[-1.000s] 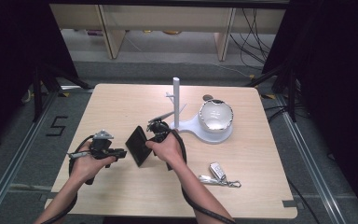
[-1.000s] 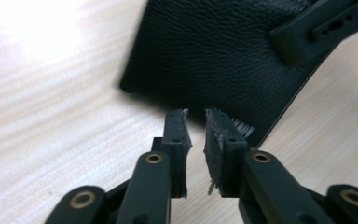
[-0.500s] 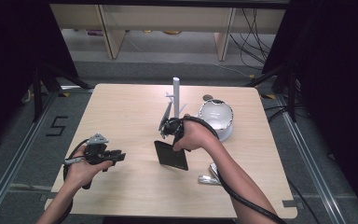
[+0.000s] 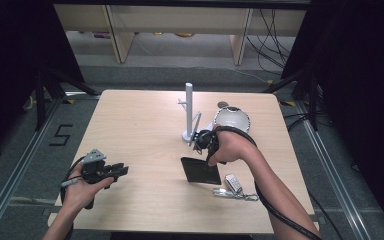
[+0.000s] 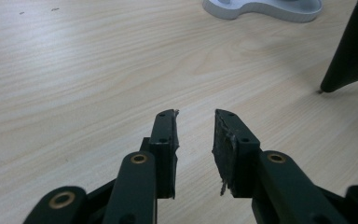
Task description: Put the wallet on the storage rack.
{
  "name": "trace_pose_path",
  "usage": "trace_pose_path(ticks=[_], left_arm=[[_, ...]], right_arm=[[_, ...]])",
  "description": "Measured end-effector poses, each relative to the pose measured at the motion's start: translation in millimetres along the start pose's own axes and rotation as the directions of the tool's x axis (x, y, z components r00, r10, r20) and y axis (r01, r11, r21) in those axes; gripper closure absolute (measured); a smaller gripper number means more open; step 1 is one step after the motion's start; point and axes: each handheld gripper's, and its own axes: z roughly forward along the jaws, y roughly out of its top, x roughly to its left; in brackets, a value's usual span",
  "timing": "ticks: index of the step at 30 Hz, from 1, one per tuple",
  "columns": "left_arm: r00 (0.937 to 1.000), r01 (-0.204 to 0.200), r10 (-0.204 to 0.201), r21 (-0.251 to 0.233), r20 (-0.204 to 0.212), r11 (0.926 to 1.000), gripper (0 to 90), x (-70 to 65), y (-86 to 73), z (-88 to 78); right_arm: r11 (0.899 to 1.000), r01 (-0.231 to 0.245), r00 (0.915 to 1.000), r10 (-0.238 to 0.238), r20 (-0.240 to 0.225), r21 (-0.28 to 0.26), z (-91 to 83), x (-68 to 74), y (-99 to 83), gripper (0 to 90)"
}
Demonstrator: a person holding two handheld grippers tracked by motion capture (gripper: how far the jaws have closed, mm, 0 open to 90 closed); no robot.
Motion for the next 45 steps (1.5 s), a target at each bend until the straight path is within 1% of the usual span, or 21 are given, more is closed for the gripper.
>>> trace_pose_path(ticks=[5,12,13,15,16,18,19,20,21,22,23,28,30,31,34,36,37,39,40,42,45], left_arm=[[0.9998,0.015,-0.016,-0.021,-0.014,0.9997,68.2,2.3,-7.5,0.7],[0.9986,0.052,-0.052,-0.086,0.004,0.995,66.0,5.1,-18.2,2.5],[0.9983,0.059,-0.059,-0.093,0.003,0.994,65.7,5.1,-20.2,2.5],[0.9984,0.056,-0.057,-0.089,-0.001,0.9944,65.7,4.9,-21.1,2.7],[0.9984,0.056,-0.056,-0.09,-0.001,0.9944,65.7,5.0,-21.8,2.7],[0.9979,0.064,-0.064,-0.092,-0.002,0.9937,65.7,6.1,-23.7,3.5],[0.9977,0.067,-0.068,-0.092,0.001,0.9934,65.7,6.5,-24.3,4.4],[0.9977,0.067,-0.068,-0.092,0.001,0.9934,65.6,6.5,-24.3,4.4],[0.9974,0.072,-0.072,-0.092,0.003,0.9931,65.6,7.0,-25.0,5.2],[0.9972,0.075,-0.075,-0.092,0.001,0.993,65.6,7.1,-25.6,5.9],[0.997,0.077,-0.077,-0.088,0.004,0.9932,65.4,7.6,-26.3,6.9],[0.9963,0.086,-0.086,-0.09,0.007,0.9922,64.4,8.9,-27.8,8.1],[0.9957,0.093,-0.092,-0.093,0.011,0.9913,64.0,9.4,-28.3,8.6],[0.9955,0.095,-0.094,-0.09,0.011,0.9914,64.0,10.4,-28.8,8.5],[0.995,0.1,-0.1,-0.089,0.005,0.9911,64.0,11.4,-29.6,8.6],[0.9944,0.105,-0.105,-0.087,0.005,0.9906,63.9,12.7,-30.4,9.3],[0.9945,0.104,-0.104,-0.087,0.003,0.9907,63.9,13.1,-30.6,9.7],[0.9946,0.104,-0.104,-0.085,0.01,0.991,63.8,13.4,-31.1,10.6],[0.9946,0.104,-0.104,-0.085,0.01,0.991,63.7,13.4,-31.1,10.6],[0.9938,0.111,-0.111,-0.098,0.01,0.989,63.6,12.9,-32.3,11.9],[0.9938,0.111,-0.11,-0.088,0.01,0.9899,63.6,13.4,-32.4,11.7]], right_arm=[[1.0,-0.002,0.9999,0.002,0.012,-0.014,-9.3,-5.2,-11.2,79.4],[0.998,0.056,0.9963,-0.054,0.067,-0.028,-24.4,-16.5,-34.1,79.4],[0.996,0.088,0.993,-0.085,0.081,-0.033,-28.6,-21.5,-40.8,79.4],[0.995,0.096,0.9916,-0.092,0.09,-0.032,-30.4,-23.5,-43.3,79.5],[0.992,0.122,0.9877,-0.117,0.104,-0.043,-32.1,-26.7,-46.5,79.4],[0.992,0.112,0.9876,-0.104,0.118,-0.06,-38.0,-34.8,-57.8,79.5],[0.987,0.149,0.9812,-0.139,0.134,-0.067,-40.1,-40.0,-60.0,79.5],[0.987,0.149,0.9812,-0.139,0.134,-0.067,-40.1,-40.0,-60.0,79.5],[0.991,0.12,0.9838,-0.11,0.141,-0.064,-42.8,-41.6,-63.5,79.5],[0.984,0.161,0.9772,-0.149,0.152,-0.07,-45.9,-46.8,-65.9,79.5],[0.987,0.138,0.9787,-0.123,0.165,-0.085,-51.0,-50.4,-70.1,79.5],[0.981,0.138,0.9751,-0.11,0.193,-0.14,-64.1,-62.1,-74.6,79.6],[0.974,0.163,0.9686,-0.127,0.214,-0.16,-68.4,-70.2,-75.1,79.6],[0.974,0.152,0.9682,-0.113,0.223,-0.165,-70.9,-76.0,-76.4,79.7],[0.979,0.144,0.9648,-0.106,0.24,-0.146,-74.1,-86.6,-78.2,79.7],[0.98,0.133,0.9658,-0.096,0.241,-0.145,-74.7,-88.7,-78.7,79.7],[0.977,0.151,0.9603,-0.109,0.257,-0.15,-75.7,-98.5,-79.9,79.7],[0.975,0.154,0.9555,-0.106,0.275,-0.159,-75.7,-105.4,-80.8,79.6],[0.975,0.154,0.9555,-0.106,0.275,-0.159,-75.7,-105.4,-80.8,79.6],[0.975,0.131,0.9567,-0.078,0.28,-0.177,-75.7,-115.3,-81.7,79.6],[0.975,0.132,0.9571,-0.078,0.279,-0.181,-76.2,-118.1,-80.9,79.7]])
